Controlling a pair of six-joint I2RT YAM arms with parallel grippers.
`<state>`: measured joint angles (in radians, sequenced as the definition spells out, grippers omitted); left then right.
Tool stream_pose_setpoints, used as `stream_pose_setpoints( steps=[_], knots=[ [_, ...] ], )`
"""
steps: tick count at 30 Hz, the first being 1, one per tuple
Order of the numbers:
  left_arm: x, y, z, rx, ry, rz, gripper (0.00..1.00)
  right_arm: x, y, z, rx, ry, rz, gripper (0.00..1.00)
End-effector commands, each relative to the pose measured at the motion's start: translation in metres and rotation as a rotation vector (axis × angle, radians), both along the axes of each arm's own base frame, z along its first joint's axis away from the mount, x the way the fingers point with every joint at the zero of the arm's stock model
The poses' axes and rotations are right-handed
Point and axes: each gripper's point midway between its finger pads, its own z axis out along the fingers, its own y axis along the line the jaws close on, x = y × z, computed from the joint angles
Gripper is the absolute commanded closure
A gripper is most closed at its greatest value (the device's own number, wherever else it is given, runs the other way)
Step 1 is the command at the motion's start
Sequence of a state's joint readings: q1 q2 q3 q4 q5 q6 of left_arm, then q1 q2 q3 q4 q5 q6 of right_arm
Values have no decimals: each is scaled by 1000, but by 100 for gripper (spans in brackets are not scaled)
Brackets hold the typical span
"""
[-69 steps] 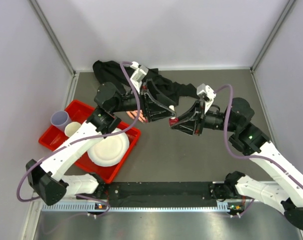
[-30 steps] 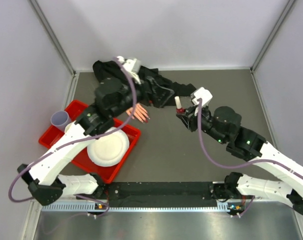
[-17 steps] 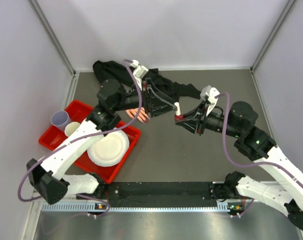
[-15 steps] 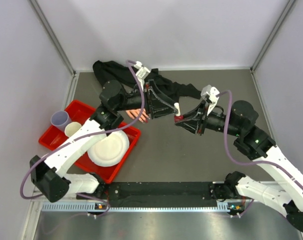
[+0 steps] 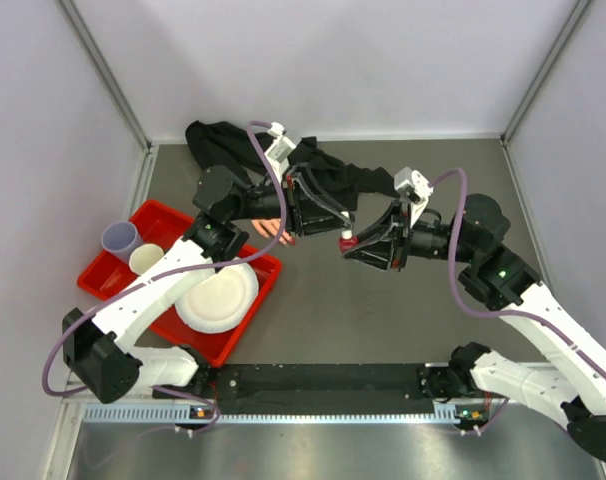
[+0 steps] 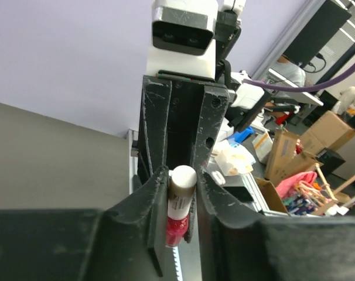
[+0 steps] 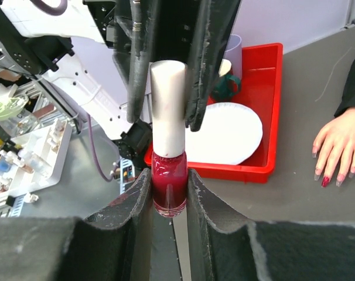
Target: Paint the nails
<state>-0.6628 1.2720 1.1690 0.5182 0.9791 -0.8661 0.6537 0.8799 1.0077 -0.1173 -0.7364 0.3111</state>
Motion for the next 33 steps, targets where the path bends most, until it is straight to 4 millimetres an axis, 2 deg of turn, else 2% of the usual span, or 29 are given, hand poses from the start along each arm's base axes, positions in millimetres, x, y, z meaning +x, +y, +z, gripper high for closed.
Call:
stream_pose_setpoints(
  steps=[1,2,3,4,5,6,7,8,9,10,11,13,18,20,21,22,24,25,28,29,31,32,33],
  knots=[
    [-1,5,16,-1,-49,39,89,13,-3,15,26,-54,-62,100],
    [5,4,16,9,-87,84,98,19,-5,12,7,-47,-99,100],
    [19,5,28,5,-84,198,100,33,-10,15,-2,-55,-187,100],
    [31,5,13,80,-76,276,100,37,-11,14,-21,-81,-228,100],
    [39,6,12,109,-65,343,100,41,-14,5,-67,-71,-280,100],
    [47,9,18,119,-55,433,100,67,-28,7,-96,-94,-477,100],
    [82,20,16,134,21,656,100,74,-34,4,-153,-140,-572,100],
    [100,32,-7,215,119,785,100,68,-21,-8,-229,-168,-622,100],
    [114,42,-15,242,188,890,100,90,-50,-2,-288,-203,-913,100],
    [134,60,-27,253,291,1051,100,92,-51,-3,-338,-241,-985,100],
    [137,62,-34,261,322,1079,100,88,-38,-9,-369,-256,-998,100],
    [138,56,-42,242,373,1084,100,89,-31,-3,-324,-244,-1026,100],
    [125,31,-24,198,329,941,100,82,-6,-2,-267,-251,-887,100],
    [117,24,-17,189,281,878,98,79,-4,0,-240,-244,-841,100],
    [104,18,-15,187,260,803,92,75,2,-1,-228,-232,-782,100],
    [99,15,-6,153,223,767,71,79,-3,0,-214,-210,-776,100],
    [85,14,-1,132,180,688,47,73,3,-3,-190,-205,-695,100],
    [82,14,4,121,149,676,36,73,-2,2,-162,-199,-683,100],
    [68,18,16,103,84,605,26,64,-1,3,-143,-211,-602,100],
    [65,19,18,100,66,591,1,61,-2,6,-135,-216,-580,100],
    [59,26,26,83,18,585,1,50,1,6,-121,-227,-503,100],
    [53,31,35,53,-10,580,1,48,-4,10,-105,-231,-492,100],
    [53,33,31,56,-14,576,1,40,-1,11,-92,-230,-432,100]
  ],
)
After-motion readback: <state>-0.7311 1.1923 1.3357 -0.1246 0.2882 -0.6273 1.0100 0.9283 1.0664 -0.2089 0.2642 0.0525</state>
